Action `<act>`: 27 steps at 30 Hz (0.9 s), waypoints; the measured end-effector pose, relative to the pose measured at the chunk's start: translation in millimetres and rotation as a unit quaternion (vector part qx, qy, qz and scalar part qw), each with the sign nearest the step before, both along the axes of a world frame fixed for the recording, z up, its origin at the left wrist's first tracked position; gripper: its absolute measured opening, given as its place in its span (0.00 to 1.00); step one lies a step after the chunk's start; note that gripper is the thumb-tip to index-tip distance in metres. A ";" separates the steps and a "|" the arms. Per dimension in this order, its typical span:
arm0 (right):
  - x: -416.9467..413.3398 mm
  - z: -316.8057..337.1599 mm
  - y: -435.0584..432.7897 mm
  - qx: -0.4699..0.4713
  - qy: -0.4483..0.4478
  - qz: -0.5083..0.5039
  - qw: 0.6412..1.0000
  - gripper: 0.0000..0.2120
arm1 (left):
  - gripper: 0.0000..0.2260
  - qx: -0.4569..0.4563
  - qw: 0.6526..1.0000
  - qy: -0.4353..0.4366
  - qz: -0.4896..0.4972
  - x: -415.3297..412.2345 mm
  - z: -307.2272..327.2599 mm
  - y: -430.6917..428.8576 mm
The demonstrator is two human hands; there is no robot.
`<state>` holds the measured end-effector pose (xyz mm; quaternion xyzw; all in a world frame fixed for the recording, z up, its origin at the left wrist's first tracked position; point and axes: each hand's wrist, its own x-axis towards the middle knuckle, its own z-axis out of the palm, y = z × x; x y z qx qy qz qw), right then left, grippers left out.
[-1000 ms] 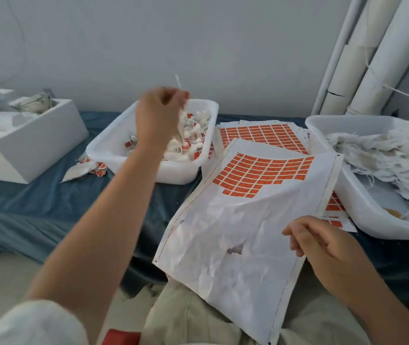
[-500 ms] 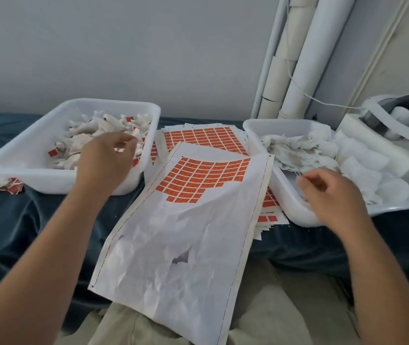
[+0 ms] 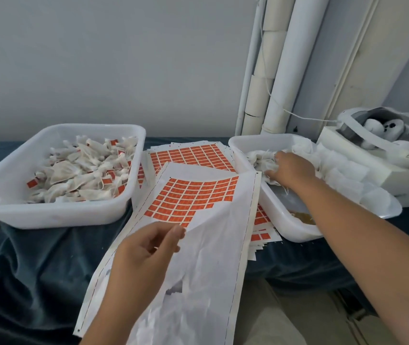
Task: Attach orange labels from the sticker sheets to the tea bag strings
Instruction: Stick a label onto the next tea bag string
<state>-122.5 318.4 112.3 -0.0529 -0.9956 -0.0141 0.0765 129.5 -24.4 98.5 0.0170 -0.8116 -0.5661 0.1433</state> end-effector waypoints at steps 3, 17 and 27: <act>-10.5 -6.0 -2.8 0.041 0.015 0.023 0.999 0.08 | 0.10 0.018 1.000 -0.009 0.011 -1.8 -0.1 -3.7; 81.8 65.2 -29.2 -0.492 0.078 0.073 0.864 0.09 | 0.13 -0.019 0.995 -0.063 -0.072 6.6 3.0 14.1; 219.6 32.7 -124.3 -0.696 -0.056 0.157 0.699 0.06 | 0.28 -0.011 0.993 0.001 -0.122 25.0 3.2 35.4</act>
